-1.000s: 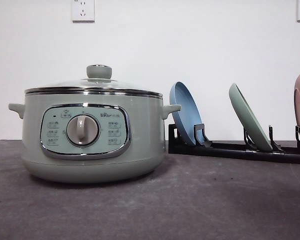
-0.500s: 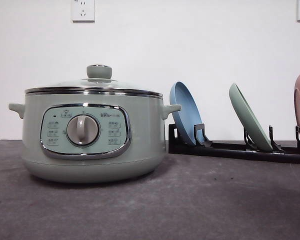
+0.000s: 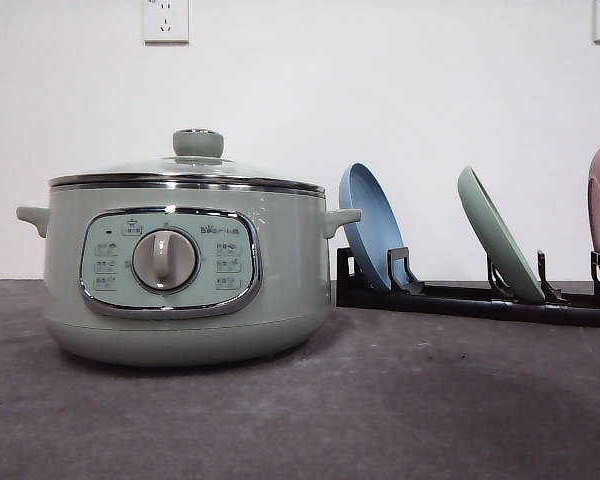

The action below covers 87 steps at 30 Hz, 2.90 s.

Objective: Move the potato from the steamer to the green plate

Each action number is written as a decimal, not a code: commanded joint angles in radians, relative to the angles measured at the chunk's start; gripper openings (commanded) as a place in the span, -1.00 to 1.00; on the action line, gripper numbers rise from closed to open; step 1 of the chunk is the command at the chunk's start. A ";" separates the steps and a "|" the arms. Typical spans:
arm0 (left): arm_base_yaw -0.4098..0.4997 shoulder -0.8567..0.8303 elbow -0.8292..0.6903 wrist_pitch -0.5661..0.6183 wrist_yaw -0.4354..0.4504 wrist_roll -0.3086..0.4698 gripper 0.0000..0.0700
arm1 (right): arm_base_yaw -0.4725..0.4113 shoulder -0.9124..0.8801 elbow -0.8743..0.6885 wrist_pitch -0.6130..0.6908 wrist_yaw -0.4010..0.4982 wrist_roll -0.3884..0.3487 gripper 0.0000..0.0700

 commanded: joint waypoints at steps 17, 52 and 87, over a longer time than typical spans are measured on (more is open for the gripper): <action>-0.003 0.469 0.561 -0.294 0.324 0.302 -1.00 | -0.001 0.403 0.609 -0.503 -0.035 -0.304 -1.00; -0.180 0.728 0.828 -0.554 0.384 0.457 0.50 | 0.065 0.718 0.869 -0.848 -0.083 -0.452 0.43; -0.180 0.727 0.828 -0.555 0.384 0.454 0.48 | 0.097 1.557 1.392 -0.514 -0.134 -0.304 0.42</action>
